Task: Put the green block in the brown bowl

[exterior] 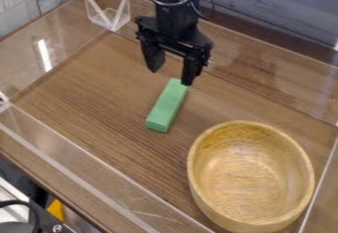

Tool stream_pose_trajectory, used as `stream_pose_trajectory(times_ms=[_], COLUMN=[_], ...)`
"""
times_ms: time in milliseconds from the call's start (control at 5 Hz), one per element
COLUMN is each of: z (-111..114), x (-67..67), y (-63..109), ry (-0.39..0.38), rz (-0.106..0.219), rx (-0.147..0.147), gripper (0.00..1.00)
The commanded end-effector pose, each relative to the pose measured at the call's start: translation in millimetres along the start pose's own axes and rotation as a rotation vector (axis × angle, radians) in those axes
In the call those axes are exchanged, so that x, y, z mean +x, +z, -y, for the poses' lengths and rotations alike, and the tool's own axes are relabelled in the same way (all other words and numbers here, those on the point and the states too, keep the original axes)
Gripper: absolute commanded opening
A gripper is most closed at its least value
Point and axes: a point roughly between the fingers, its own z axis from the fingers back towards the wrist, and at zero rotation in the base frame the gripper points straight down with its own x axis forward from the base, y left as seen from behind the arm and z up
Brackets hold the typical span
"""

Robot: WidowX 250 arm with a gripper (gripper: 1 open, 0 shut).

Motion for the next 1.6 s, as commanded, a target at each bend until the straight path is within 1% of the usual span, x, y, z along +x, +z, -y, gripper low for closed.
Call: stream_pose_trajectory(times_ms=[0,400,800,1000,1200,1400], z=[8.2,10.4,13.3,18.1,23.5,24.0], x=[1.1,-9.8,-9.8,-11.1,-12.3,-15.2], y=[15.5,-12.7,-34.5,-40.6,-38.1,-25.6], ry=[0.019,-0.025,-0.104,-0.117,-0.132,-0.126], rz=[0.035,0.012,-0.001,-0.006,-0.016,-0.028], rx=[0.008,0.023,0.033,0.033,0.025,0.010], gripper=[1.00,1.00,1.00,0.00,0.00,0.00])
